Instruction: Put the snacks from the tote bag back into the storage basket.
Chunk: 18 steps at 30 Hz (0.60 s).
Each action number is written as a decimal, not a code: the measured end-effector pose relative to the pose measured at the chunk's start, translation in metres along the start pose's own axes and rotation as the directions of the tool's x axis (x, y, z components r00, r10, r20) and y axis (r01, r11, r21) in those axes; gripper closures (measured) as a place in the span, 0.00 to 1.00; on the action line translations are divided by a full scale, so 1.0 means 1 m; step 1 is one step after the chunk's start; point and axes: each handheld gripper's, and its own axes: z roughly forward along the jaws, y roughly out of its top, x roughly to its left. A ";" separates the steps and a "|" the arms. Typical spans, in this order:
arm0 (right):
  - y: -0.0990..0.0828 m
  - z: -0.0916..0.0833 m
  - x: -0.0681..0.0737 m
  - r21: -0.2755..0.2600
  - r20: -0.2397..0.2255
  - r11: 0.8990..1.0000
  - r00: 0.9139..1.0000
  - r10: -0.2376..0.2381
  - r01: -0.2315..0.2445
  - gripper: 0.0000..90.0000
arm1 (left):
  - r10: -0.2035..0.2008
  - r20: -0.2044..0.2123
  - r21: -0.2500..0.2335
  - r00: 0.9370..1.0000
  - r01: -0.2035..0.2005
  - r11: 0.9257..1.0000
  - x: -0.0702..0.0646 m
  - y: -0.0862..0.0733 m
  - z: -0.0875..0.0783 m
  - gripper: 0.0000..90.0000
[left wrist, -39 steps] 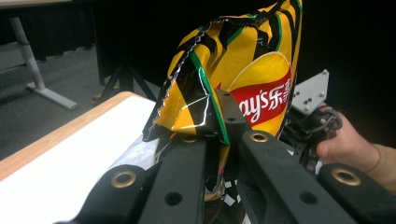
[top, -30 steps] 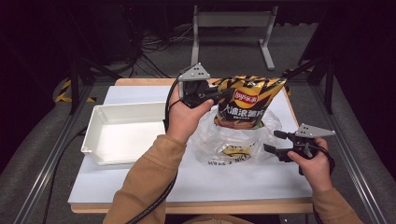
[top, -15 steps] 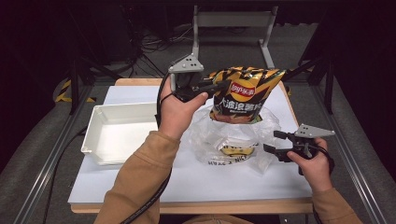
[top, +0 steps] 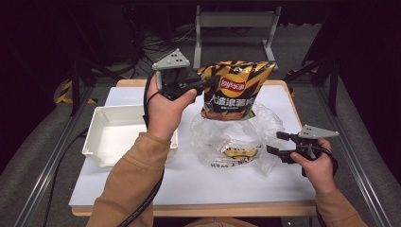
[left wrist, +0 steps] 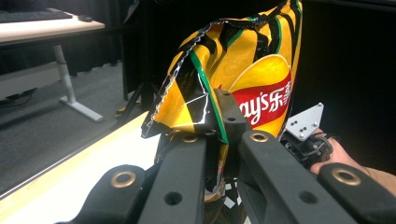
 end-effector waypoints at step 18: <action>0.008 0.008 -0.004 -0.014 -0.016 1.000 1.000 -0.012 0.012 0.25 | -0.011 -0.085 -0.011 0.996 0.011 1.000 0.020 -0.016 -0.045 1.00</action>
